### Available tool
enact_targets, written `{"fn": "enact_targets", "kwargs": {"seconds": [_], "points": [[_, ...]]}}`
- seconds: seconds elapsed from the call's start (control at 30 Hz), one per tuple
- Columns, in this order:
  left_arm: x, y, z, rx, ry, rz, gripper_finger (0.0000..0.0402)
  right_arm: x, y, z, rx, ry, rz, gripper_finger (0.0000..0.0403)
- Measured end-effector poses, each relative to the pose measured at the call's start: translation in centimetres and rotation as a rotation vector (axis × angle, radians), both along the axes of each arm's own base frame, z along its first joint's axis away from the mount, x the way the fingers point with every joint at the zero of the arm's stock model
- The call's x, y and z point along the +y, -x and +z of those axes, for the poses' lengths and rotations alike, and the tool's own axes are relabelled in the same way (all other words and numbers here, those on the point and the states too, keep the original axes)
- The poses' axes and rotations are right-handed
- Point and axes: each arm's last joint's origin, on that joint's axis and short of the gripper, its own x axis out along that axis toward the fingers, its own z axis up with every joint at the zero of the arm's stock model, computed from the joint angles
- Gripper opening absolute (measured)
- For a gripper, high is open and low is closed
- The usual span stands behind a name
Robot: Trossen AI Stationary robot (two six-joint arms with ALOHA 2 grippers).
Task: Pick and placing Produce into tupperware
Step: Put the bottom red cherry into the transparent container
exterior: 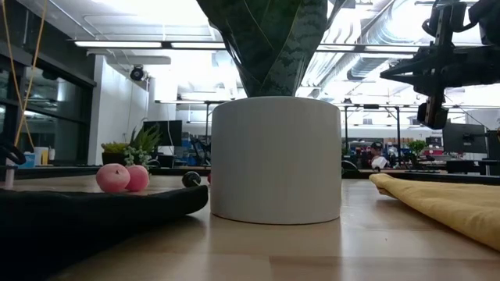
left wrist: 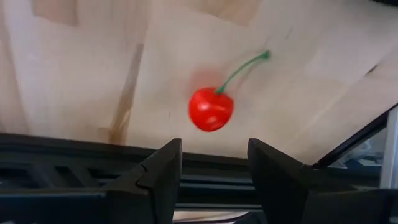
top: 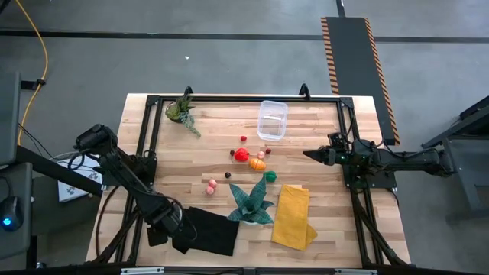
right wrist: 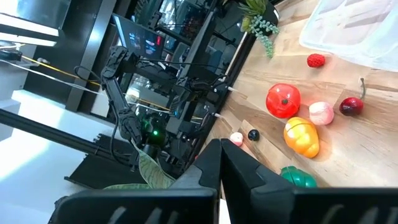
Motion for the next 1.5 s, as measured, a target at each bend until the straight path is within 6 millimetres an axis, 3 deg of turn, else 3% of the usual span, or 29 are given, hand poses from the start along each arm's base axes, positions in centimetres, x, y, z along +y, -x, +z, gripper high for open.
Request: {"fn": "enact_targets", "kwargs": {"seconds": [1.5], "points": [[-0.14,-0.54,-0.71,-0.066,-0.04,-0.008,0.0175,0.0,0.01,-0.15,0.013,-0.016,-0.001,0.0]]}}
